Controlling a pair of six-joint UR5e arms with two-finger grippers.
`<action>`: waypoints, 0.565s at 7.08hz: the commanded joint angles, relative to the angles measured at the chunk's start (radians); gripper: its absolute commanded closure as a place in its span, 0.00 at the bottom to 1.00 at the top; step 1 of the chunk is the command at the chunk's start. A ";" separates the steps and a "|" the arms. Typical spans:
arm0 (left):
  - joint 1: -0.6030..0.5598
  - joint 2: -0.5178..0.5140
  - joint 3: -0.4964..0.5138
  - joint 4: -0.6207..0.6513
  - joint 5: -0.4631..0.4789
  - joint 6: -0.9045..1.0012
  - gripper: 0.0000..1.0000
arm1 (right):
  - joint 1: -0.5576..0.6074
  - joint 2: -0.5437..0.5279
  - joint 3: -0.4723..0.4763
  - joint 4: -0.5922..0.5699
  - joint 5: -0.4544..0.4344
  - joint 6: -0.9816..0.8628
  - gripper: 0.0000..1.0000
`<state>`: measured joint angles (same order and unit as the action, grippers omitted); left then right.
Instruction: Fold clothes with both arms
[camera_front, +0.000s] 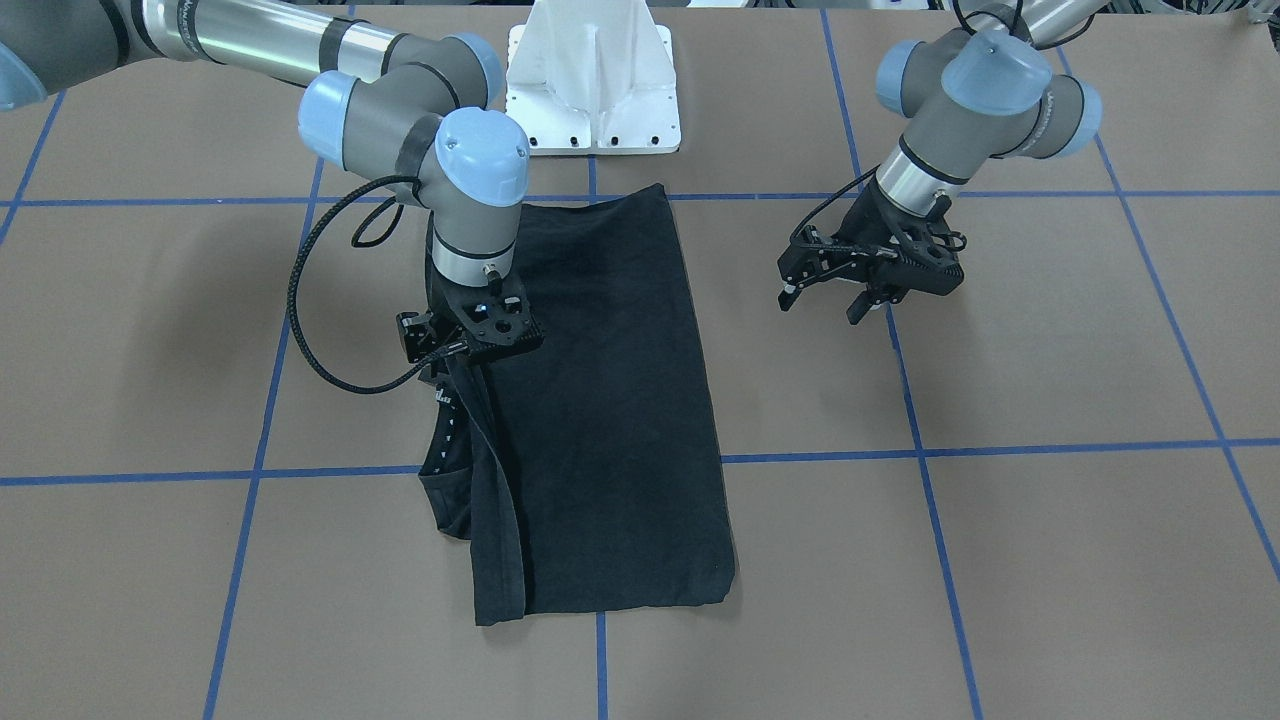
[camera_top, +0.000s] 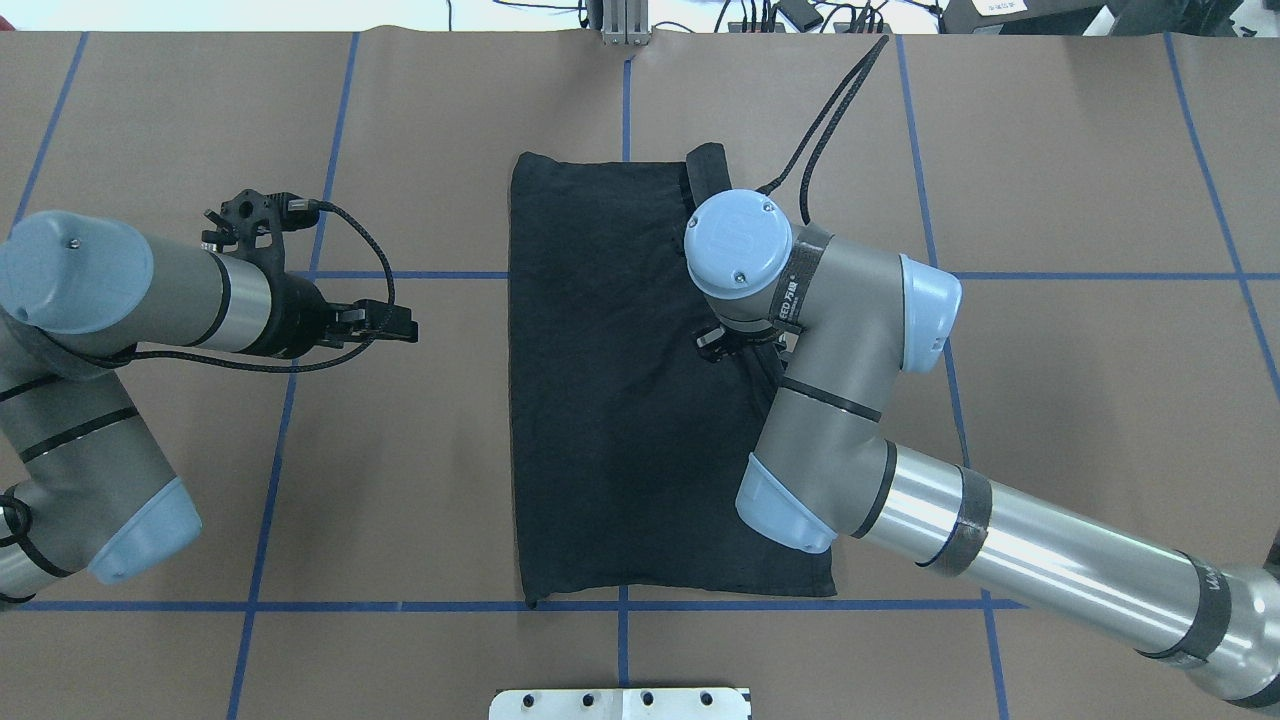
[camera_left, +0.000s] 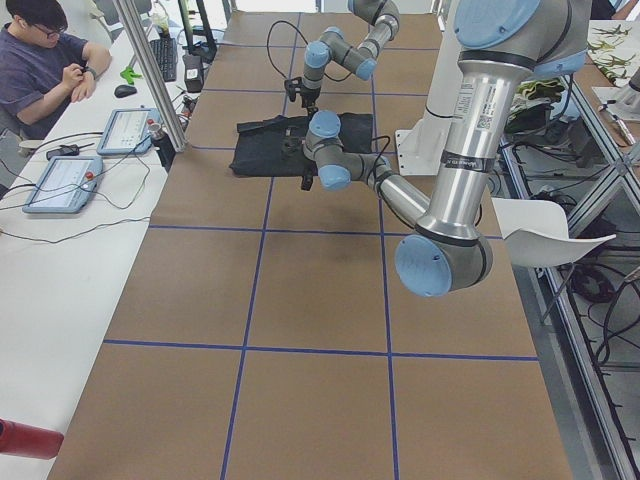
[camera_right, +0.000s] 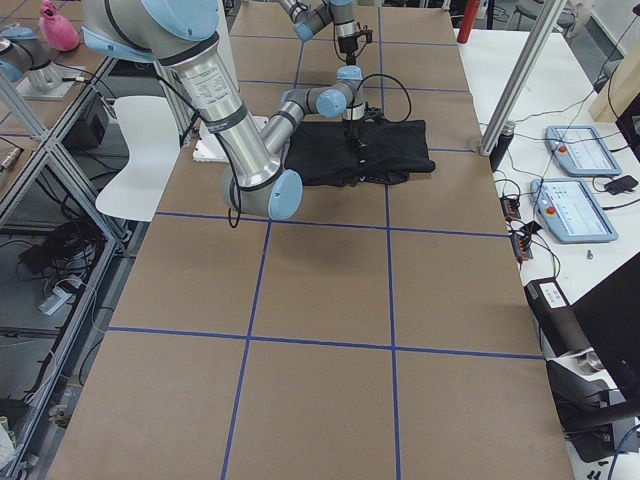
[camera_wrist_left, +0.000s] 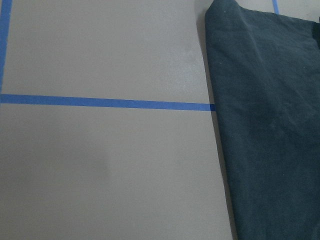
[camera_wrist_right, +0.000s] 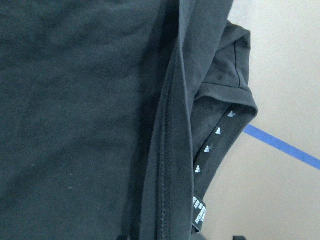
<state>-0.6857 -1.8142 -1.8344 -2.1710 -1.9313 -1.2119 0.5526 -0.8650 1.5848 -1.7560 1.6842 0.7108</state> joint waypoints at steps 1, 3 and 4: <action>0.000 -0.001 0.001 -0.001 0.000 0.002 0.00 | 0.013 0.003 -0.054 0.065 -0.001 -0.005 0.25; 0.000 -0.001 0.001 -0.001 0.000 0.002 0.00 | 0.020 0.009 -0.083 0.115 0.008 -0.008 0.24; 0.000 -0.001 0.003 -0.003 0.000 0.002 0.00 | 0.021 0.009 -0.083 0.115 0.009 -0.008 0.24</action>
<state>-0.6857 -1.8147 -1.8327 -2.1725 -1.9313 -1.2104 0.5709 -0.8570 1.5065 -1.6493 1.6897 0.7034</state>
